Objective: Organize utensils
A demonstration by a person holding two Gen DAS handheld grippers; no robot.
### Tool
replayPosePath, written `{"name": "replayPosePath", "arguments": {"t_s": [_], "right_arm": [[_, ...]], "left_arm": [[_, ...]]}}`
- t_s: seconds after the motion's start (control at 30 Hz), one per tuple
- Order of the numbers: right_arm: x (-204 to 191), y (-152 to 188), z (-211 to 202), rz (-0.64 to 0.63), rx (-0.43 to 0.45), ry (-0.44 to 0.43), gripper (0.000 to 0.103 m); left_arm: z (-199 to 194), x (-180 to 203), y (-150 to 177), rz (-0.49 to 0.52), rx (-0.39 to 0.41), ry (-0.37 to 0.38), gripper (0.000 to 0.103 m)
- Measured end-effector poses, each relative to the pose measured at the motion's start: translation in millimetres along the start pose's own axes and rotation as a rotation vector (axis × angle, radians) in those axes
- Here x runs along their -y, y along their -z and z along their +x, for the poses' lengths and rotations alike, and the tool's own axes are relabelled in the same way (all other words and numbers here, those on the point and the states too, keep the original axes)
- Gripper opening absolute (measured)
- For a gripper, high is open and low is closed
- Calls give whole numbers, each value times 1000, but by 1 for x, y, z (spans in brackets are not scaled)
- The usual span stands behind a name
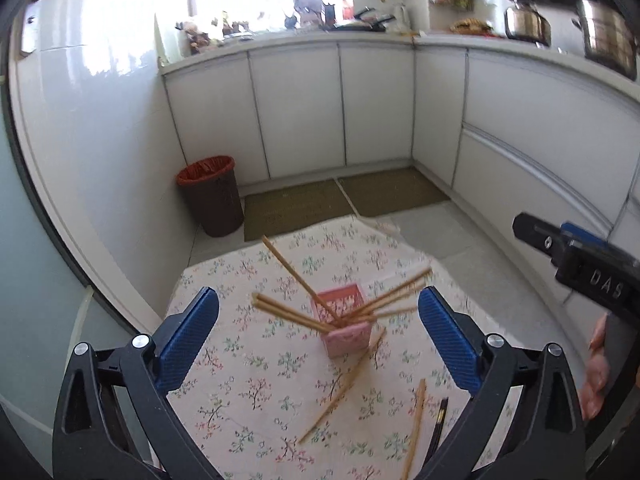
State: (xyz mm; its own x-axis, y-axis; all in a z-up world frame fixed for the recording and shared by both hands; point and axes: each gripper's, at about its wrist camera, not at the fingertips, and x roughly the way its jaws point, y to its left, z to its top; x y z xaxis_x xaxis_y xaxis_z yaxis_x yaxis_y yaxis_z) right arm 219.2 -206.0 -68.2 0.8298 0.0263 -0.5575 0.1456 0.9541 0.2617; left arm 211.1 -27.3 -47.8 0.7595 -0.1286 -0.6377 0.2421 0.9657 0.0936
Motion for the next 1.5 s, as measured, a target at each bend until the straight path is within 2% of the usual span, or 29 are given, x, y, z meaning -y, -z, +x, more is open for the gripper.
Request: {"name": "replayPosePath", "arguments": {"t_s": [0.07,0.2,0.27,0.33,0.4,0.47,0.57,0.67,0.73,0.8,0.87,1.0,1.07,1.13,1.2,1.23,1.27,1.33,1.43,1.5], "right_arm": [[18,14,6,39,-49,15,90],[58,46,21,134,-157,45,90],[75,61,33,170,-212,60,90],[88,76,43,191,-255,76,90],[95,89,51,193,-290,81,90],[98,100,60,180,-332,78,90],[103,116,70,187,-384,74,90],[108,125,80,213,-443,79,90],[113,130,83,239,-472,90,90],[119,134,83,267,-493,101,90],[127,136,81,300,-503,109,90],[145,138,78,359,-511,138,90],[152,140,79,389,-523,145,90],[156,143,82,411,-545,135,90],[154,145,85,412,-565,122,90],[152,146,86,409,-575,118,90],[150,148,87,407,-588,111,90],[141,153,91,405,-625,87,89],[119,168,99,382,-714,55,76],[104,178,108,370,-779,45,57]], "left_arm": [[18,8,18,56,-91,20,96],[67,26,58,191,-320,85,96],[96,31,78,245,-404,72,96],[125,28,98,242,-487,61,96],[151,20,121,238,-558,15,95],[168,15,134,244,-600,7,92],[177,13,140,225,-602,21,92],[172,25,136,190,-597,155,92],[170,44,131,197,-573,216,90],[174,63,125,169,-574,264,80],[184,78,122,141,-604,297,64],[206,104,125,155,-657,264,59],[218,108,129,150,-694,250,49],[222,110,132,159,-717,229,46],[221,110,133,179,-721,218,38],[220,108,134,173,-720,221,32],[219,105,135,167,-716,219,18],[215,96,135,148,-712,227,8],[206,78,137,142,-707,203,7],[195,67,137,137,-703,202,7]]}}
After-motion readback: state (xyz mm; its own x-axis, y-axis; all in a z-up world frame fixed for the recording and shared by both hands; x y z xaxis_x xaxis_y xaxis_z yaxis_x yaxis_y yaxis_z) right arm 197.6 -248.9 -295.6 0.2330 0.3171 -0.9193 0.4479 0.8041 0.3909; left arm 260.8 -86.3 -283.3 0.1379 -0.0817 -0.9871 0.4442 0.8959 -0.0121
